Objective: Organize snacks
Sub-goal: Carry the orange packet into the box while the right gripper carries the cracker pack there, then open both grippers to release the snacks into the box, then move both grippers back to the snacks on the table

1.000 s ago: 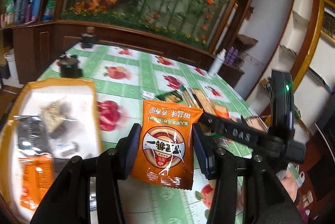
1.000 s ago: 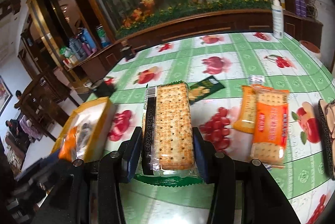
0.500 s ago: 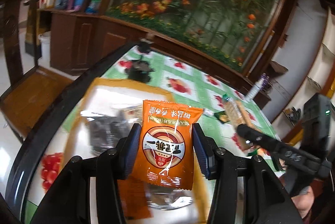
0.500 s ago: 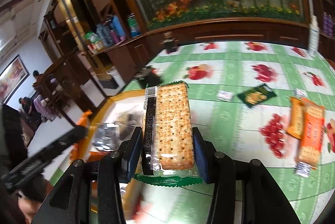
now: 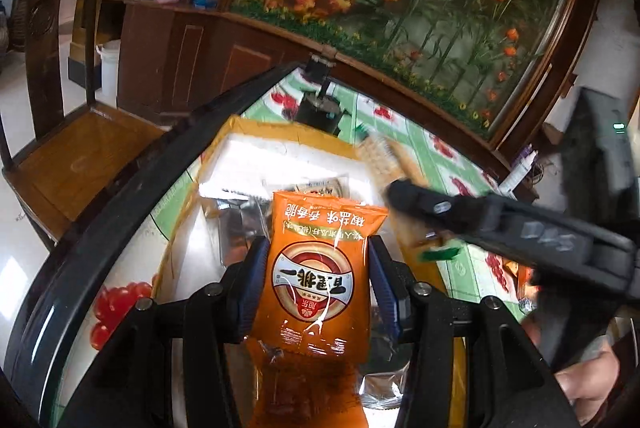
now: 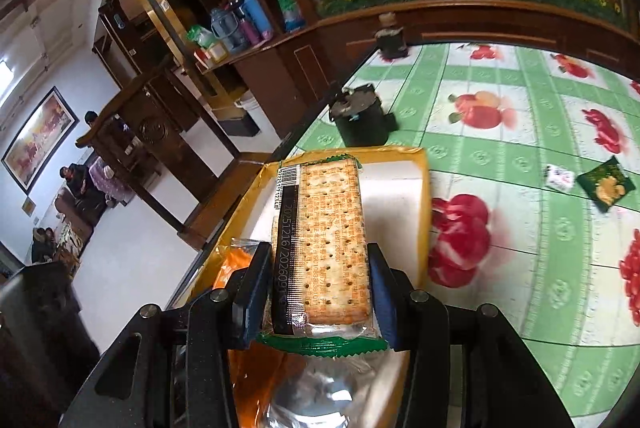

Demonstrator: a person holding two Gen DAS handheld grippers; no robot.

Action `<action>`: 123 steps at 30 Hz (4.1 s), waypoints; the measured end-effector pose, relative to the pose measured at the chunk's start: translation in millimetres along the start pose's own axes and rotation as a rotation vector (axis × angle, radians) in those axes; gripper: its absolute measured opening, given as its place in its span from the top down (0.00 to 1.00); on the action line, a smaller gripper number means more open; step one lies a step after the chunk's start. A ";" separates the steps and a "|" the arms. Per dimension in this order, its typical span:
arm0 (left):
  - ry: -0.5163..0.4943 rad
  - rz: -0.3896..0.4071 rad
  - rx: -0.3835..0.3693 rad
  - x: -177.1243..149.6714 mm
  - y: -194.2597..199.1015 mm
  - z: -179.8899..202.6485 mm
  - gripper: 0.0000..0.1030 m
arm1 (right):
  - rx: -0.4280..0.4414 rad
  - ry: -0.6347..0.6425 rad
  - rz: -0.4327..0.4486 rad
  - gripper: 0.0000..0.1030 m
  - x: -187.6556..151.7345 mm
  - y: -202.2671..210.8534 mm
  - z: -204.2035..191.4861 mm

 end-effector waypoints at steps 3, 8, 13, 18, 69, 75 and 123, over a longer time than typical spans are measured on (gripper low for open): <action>0.001 0.030 0.007 -0.9 3.9 -0.2 0.53 | -0.007 -0.010 -0.027 0.51 -4.7 -10.6 6.9; -0.033 0.045 0.043 -2.3 4.1 2.1 0.52 | 0.002 -0.047 -0.050 0.51 -11.0 -16.0 17.9; -0.014 0.001 0.046 -4.4 -5.0 -3.7 0.52 | 0.007 -0.051 -0.049 0.50 -12.0 -15.6 18.1; -0.018 0.012 0.060 -4.8 -3.0 -3.9 0.47 | 0.010 -0.038 -0.054 0.50 -13.1 -14.7 15.7; -0.035 0.247 0.047 10.3 32.9 13.4 0.05 | -0.230 -0.286 0.430 0.44 -46.2 267.4 174.6; -0.045 0.285 0.048 8.5 54.9 23.4 0.03 | -0.230 -0.290 0.433 0.44 -48.8 276.1 180.7; -0.345 -0.133 -0.277 -71.5 -28.8 256.5 0.01 | -0.482 -0.320 0.189 0.39 -48.5 249.7 259.9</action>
Point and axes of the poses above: each gripper's, at about its wrist camera, not at the fingertips, and y roughly against the way its jaws point, z to its right, x to its top, the point moved 6 cm from there along -y, roughly the way its jaws point, and after that the axes turned 15 degrees about x, right-handed, at the moved point
